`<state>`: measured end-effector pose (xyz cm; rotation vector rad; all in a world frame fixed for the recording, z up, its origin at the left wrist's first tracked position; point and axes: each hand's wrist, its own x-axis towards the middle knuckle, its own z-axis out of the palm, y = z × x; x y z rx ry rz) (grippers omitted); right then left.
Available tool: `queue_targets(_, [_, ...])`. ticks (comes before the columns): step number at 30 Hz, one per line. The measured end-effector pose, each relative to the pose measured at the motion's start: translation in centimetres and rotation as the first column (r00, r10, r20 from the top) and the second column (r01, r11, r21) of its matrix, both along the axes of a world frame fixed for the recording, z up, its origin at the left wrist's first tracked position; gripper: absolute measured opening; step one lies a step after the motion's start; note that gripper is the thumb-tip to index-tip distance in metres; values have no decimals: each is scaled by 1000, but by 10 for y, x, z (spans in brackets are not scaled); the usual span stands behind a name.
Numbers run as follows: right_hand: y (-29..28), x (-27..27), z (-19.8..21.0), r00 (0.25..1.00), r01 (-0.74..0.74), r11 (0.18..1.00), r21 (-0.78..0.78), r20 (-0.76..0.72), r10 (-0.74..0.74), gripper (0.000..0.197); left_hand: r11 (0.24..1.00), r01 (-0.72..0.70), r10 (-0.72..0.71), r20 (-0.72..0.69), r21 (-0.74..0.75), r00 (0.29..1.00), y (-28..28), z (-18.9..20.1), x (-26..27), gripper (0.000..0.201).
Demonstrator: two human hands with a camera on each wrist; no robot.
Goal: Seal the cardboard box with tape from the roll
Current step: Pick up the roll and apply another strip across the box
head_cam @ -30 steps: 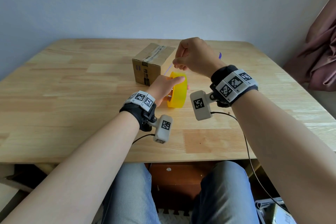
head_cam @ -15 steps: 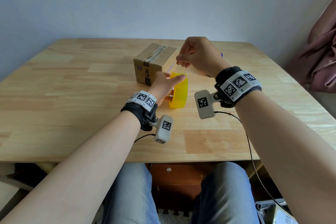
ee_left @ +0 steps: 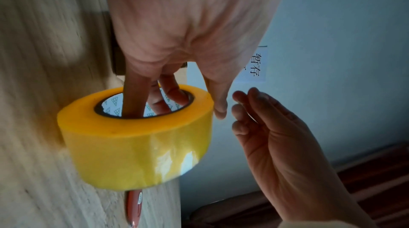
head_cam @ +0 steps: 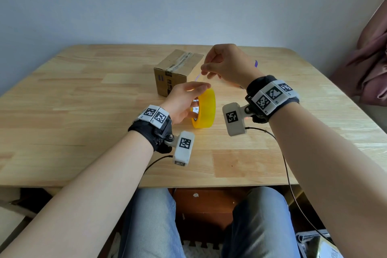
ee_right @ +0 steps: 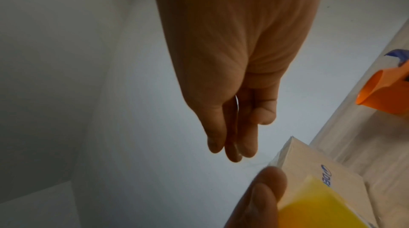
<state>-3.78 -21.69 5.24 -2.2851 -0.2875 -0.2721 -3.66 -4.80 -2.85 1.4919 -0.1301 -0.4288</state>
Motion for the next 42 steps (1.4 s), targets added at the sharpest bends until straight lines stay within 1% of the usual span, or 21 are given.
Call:
queue_targets(2, [0,3,-6,1000,15,1000,-13,-8,-15,8,1000,8,-8,5,14,1000,0,1,-2,12])
queue_targets(4, [-2,7,-15,1000,18,999,-31,-21,-19,11,1000,16,-16,16,24,1000,2,3,-3,11])
queue_targets(7, [-5,9,-27,998,39,990,-135,-49,-46,20,1000,19,-19,14,8,1000,5,4,-5,12])
queue_targets(10, [-7,9,-34,997,46,993,-110,-61,-53,30,1000,11,-11,14,-20,1000,7,2,-6,13])
queue_targets(12, [-7,8,-33,998,13,995,-102,-67,-20,36,999,0,0,9,-41,1000,7,1,-4,13])
queue_targets(13, [-7,7,-31,997,-12,994,-108,-77,3,36,999,-6,6,8,-45,1000,7,0,-4,13])
queue_targets(15, [-8,4,-26,993,-59,988,-141,-110,44,28,999,-18,19,7,-45,1000,7,0,-5,13])
queue_targets(16, [-8,3,-23,990,-79,982,-173,-132,56,25,999,-28,28,6,-39,1000,7,0,-5,14])
queue_targets(18, [-9,1,-21,986,-107,957,-269,-154,67,27,999,-29,29,4,-14,1000,6,1,-5,16])
queue_targets(20, [-9,0,-20,990,-108,933,-343,-124,69,27,1000,-18,18,2,12,1000,6,4,-5,12])
queue_targets(22, [-8,0,-17,995,-84,930,-359,-79,59,22,1000,-10,10,-10,9,1000,8,5,-3,9])
queue_targets(27, [-6,-4,-11,999,-48,915,-400,-17,45,14,1000,-2,3,-45,14,999,10,9,-1,11])
queue_targets(29, [-6,-6,-11,999,-30,924,-380,26,43,12,1000,-14,15,-46,12,999,9,10,-1,13])
queue_targets(32, [-9,-10,1,992,54,961,-272,122,-21,13,999,-44,42,-80,-25,996,11,12,0,15])
queue_targets(34, [-8,-12,10,996,43,958,-284,89,-18,15,1000,-22,20,-88,-21,996,10,15,0,20])
queue_targets(37, [-3,-13,12,999,-11,953,-304,-51,-5,19,1000,-17,17,-101,-5,995,7,17,1,29])
queue_targets(39, [0,-10,6,992,-9,954,-300,-125,-30,24,1000,7,-8,-113,-8,994,9,17,1,28])
queue_targets(42, [5,-9,-4,987,24,937,-350,-142,-78,23,1000,12,-12,-114,3,993,11,16,2,31])
